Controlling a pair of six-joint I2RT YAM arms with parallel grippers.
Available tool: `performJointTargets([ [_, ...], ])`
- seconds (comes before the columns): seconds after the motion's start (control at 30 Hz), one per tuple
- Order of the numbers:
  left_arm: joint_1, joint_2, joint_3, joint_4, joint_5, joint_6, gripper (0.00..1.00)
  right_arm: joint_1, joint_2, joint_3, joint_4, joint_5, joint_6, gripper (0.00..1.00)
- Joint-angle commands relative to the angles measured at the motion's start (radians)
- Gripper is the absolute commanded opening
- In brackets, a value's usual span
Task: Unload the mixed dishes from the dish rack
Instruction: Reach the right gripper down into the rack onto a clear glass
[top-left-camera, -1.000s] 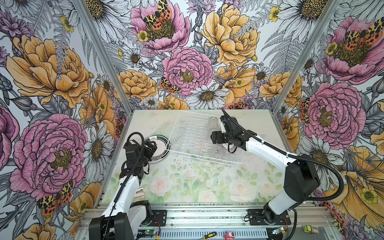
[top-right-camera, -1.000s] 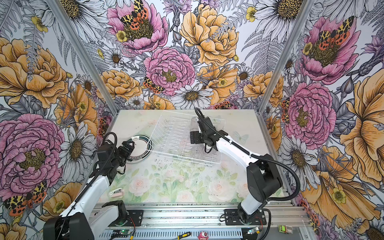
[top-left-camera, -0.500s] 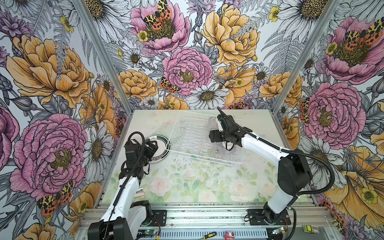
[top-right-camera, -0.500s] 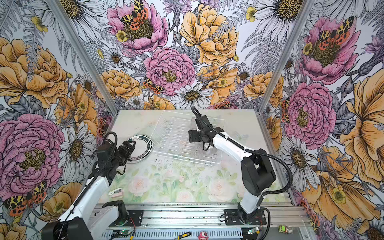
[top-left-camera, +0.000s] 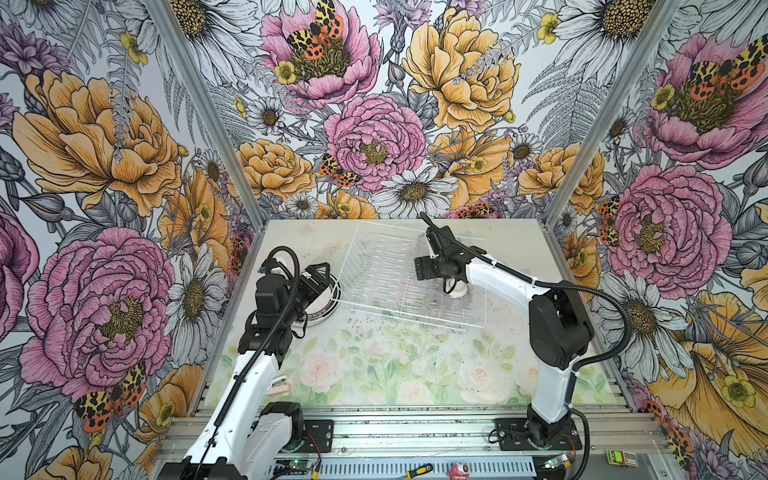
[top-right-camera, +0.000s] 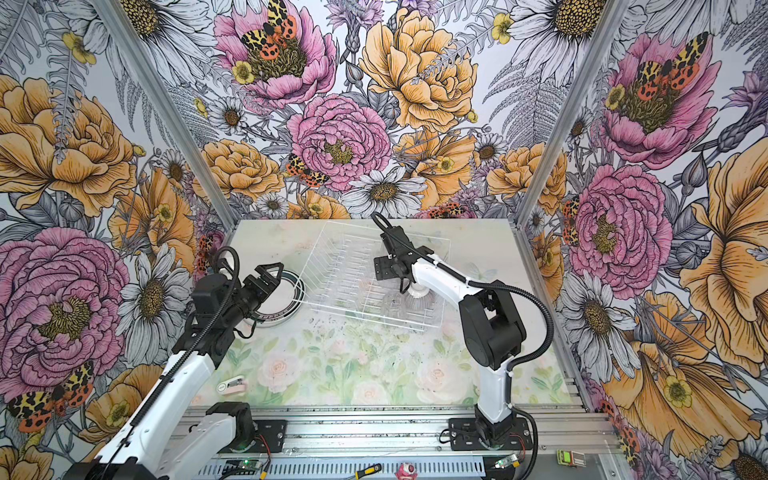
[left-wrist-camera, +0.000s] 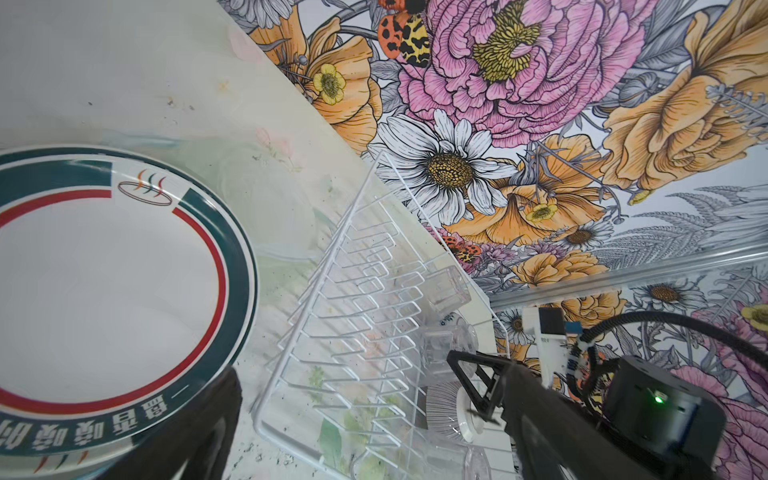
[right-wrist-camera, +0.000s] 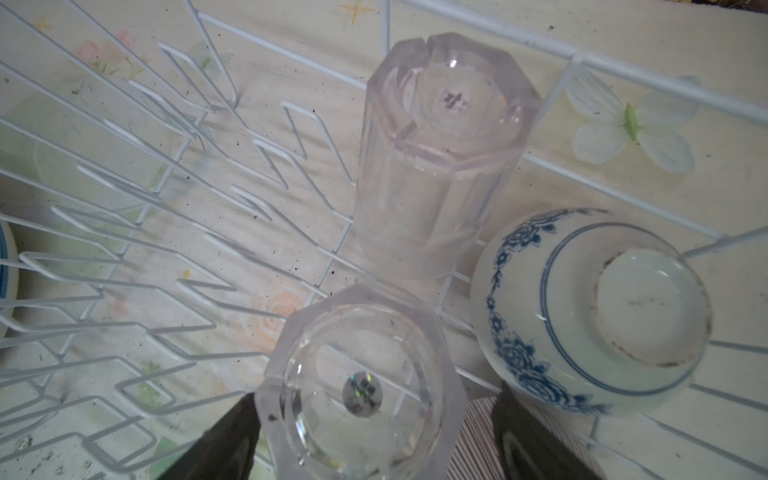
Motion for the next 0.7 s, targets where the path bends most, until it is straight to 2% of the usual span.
performJointTargets([
  [0.0,-0.059,-0.029,0.034,-0.021,-0.056,0.039,0.99,-0.010,0.035,0.049,-0.007,0.022,-0.003,0.83],
  [0.23,-0.195,-0.008,0.040,-0.052,-0.159,0.088,0.99,-0.010,0.061,0.066,-0.006,0.019,0.015,0.71],
  [0.43,-0.238,0.028,0.031,-0.051,-0.170,0.076,0.99,-0.011,0.050,0.065,-0.003,-0.007,0.047,0.59],
  [0.53,-0.263,0.037,0.027,-0.035,-0.186,0.068,0.99,-0.012,0.034,0.060,-0.003,-0.032,0.057,0.50],
  [0.67,-0.285,0.051,0.037,-0.033,-0.197,0.064,0.98,-0.012,0.012,0.040,0.004,-0.057,0.079,0.43],
])
